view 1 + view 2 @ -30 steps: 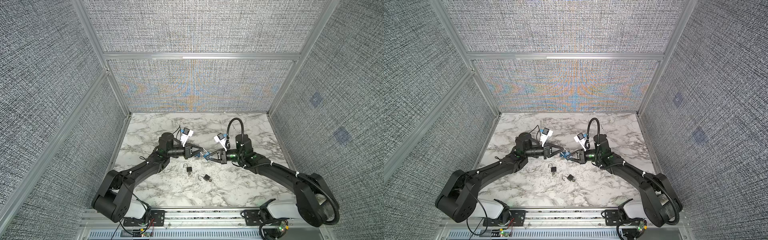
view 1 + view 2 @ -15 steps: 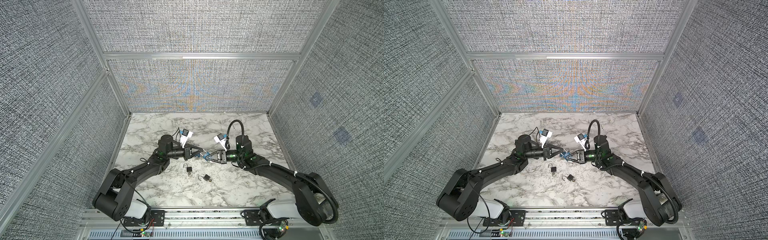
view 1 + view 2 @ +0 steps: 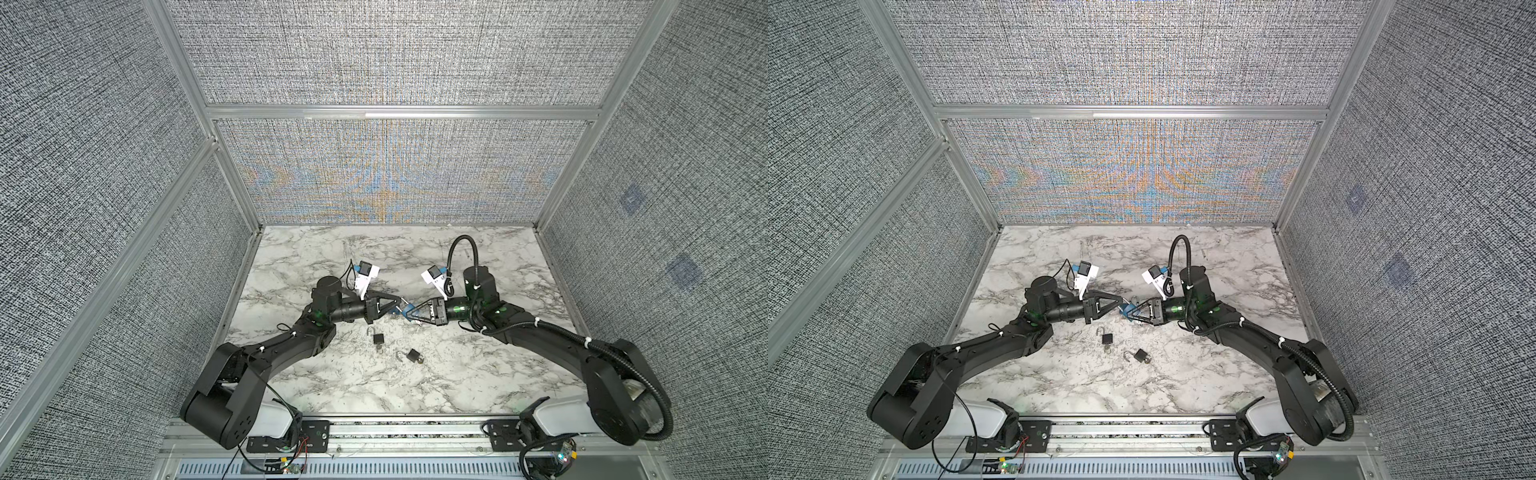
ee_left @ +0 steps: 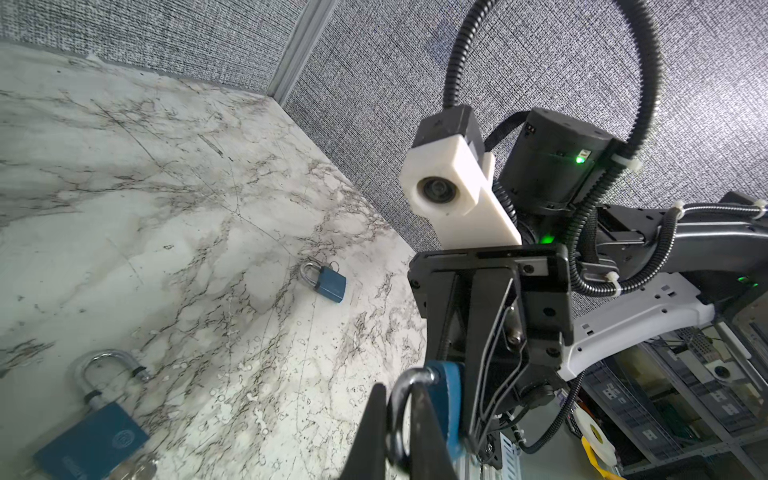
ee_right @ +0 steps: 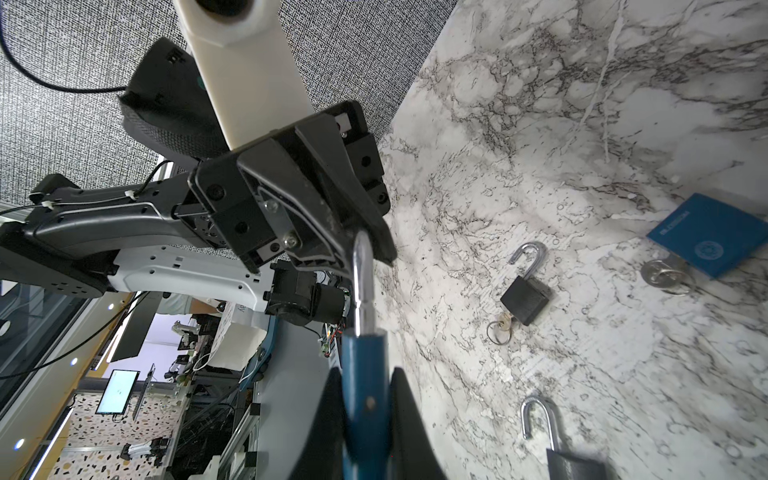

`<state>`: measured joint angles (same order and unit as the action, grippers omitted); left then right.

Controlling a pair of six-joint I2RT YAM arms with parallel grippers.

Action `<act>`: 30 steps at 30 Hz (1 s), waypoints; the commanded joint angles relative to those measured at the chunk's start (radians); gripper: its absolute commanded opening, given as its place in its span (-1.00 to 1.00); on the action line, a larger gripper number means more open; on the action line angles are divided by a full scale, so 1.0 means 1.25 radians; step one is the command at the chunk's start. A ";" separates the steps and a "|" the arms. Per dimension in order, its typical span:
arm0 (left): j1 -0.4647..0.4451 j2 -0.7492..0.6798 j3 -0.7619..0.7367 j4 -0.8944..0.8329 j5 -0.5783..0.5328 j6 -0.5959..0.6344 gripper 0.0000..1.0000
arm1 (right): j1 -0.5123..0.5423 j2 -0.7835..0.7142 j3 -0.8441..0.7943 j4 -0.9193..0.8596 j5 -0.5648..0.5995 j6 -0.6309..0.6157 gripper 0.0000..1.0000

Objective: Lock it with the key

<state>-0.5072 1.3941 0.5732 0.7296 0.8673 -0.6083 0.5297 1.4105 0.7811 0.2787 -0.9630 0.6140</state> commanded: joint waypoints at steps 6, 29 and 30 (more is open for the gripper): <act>-0.016 -0.024 -0.037 -0.069 0.042 0.000 -1.00 | 0.011 0.038 0.050 0.169 0.010 0.007 -1.00; -0.041 -0.025 -0.090 0.044 0.053 -0.062 -1.00 | 0.019 0.114 0.107 0.217 0.025 0.032 -1.00; -0.041 -0.028 -0.092 0.054 0.048 -0.068 -1.00 | 0.019 0.113 0.104 0.217 0.025 0.031 -1.00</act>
<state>-0.5270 1.3582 0.4667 0.8463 0.6960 -0.6968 0.5415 1.5562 0.8829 0.2955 -1.0054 0.6365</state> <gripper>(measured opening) 0.112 0.114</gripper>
